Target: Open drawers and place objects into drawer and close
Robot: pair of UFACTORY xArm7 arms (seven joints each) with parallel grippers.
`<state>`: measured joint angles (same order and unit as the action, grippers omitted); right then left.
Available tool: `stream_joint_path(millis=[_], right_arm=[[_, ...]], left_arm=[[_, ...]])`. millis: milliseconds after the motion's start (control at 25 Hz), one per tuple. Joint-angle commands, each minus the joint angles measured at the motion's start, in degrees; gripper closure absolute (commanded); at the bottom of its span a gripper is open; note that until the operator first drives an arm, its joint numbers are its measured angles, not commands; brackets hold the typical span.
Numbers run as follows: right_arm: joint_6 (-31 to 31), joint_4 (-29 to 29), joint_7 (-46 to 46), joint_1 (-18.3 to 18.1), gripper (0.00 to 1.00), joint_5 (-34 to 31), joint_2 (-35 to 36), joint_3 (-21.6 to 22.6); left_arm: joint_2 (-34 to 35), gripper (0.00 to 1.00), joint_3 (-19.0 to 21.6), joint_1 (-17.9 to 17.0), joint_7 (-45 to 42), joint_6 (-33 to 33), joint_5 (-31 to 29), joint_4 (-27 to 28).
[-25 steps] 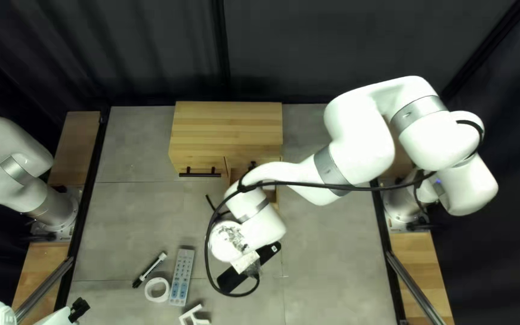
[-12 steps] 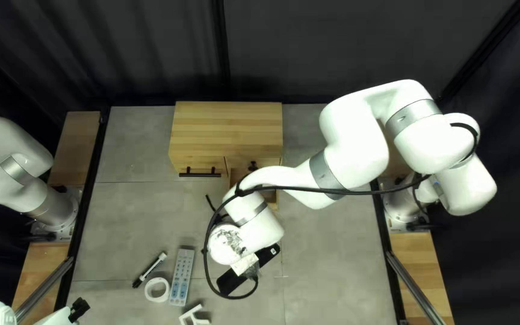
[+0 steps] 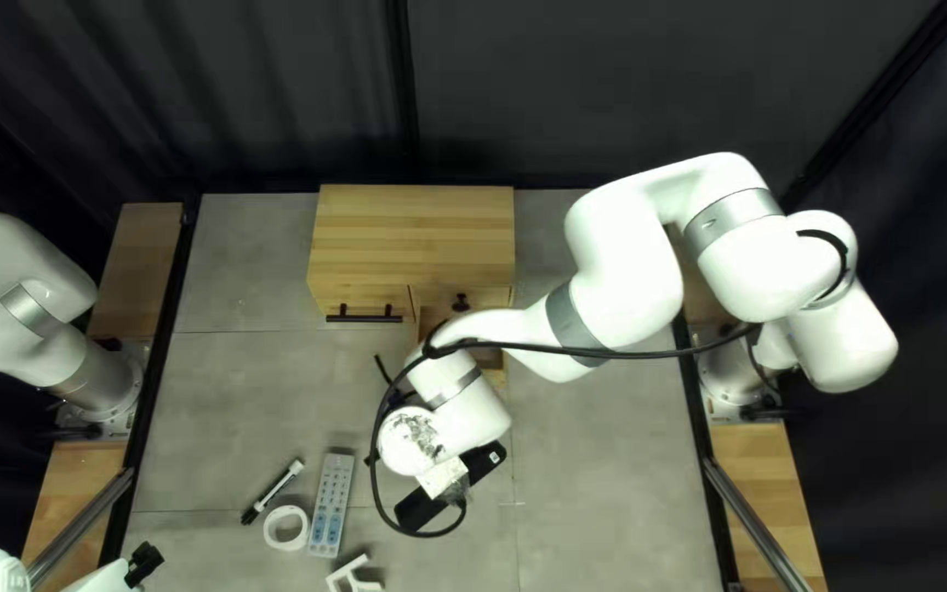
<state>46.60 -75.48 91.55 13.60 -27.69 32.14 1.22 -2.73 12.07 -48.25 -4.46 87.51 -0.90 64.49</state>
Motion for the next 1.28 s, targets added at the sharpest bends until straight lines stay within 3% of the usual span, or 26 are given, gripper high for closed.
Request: stream_joint_path(millis=[40, 520, 880, 1040, 1280], right_arm=[[-0.3, -0.29, -0.08, -0.1, 0.89, 0.17, 0.61, 0.03], [0.52, -0.2, -0.13, 0.03, 0.87, 0.4, -0.73, 0.17], [8.79, 0.81, -1.82, 2.04, 0.95, -1.43, -10.16, -0.43], [11.86, 4.58, -3.62, 2.48, 0.95, -3.75, -16.54, -1.15], [9.88, 15.81, -4.66, 1.2, 0.96, -7.02, -25.78, -2.56]], left_arm=[[0.0, 0.0, 0.0, 0.0, 0.0, 0.0, 0.0, 0.0], [0.0, 0.0, 0.0, 0.0, 0.0, 0.0, 0.0, 0.0], [0.0, 0.0, 0.0, 0.0, 0.0, 0.0, 0.0, 0.0], [0.0, 0.0, 0.0, 0.0, 0.0, 0.0, 0.0, 0.0], [0.0, 0.0, 0.0, 0.0, 0.0, 0.0, 0.0, 0.0]])
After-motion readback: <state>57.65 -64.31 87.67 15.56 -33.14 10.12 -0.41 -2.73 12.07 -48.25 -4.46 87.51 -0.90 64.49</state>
